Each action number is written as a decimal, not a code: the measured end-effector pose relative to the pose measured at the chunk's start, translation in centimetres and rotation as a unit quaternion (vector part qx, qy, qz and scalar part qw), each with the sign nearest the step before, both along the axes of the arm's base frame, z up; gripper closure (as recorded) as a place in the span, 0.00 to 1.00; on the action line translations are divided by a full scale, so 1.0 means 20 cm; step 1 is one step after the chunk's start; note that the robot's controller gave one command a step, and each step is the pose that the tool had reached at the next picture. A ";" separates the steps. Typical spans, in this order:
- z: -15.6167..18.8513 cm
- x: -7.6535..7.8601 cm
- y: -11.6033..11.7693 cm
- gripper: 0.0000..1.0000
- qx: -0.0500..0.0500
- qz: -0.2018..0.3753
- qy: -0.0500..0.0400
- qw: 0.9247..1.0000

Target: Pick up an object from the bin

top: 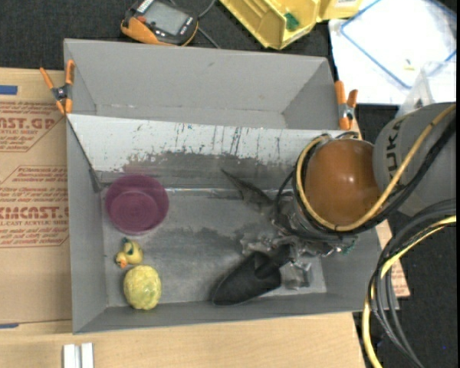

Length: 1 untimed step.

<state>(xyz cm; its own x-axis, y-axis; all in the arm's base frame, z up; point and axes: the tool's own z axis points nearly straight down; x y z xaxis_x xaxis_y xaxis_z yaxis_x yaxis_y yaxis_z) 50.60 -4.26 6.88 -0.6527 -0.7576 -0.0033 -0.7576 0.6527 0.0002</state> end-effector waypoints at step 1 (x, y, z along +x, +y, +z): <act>0.07 0.28 0.30 1.00 0.001 0.467 -0.001 0.884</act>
Offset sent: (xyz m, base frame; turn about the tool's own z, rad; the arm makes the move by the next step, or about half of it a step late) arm 0.0000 0.0000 0.0000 0.0000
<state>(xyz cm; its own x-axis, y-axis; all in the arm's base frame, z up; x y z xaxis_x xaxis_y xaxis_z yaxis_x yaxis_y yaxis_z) 56.25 1.65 8.28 0.2587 -0.9660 -0.0056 -0.9660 -0.2587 -0.0010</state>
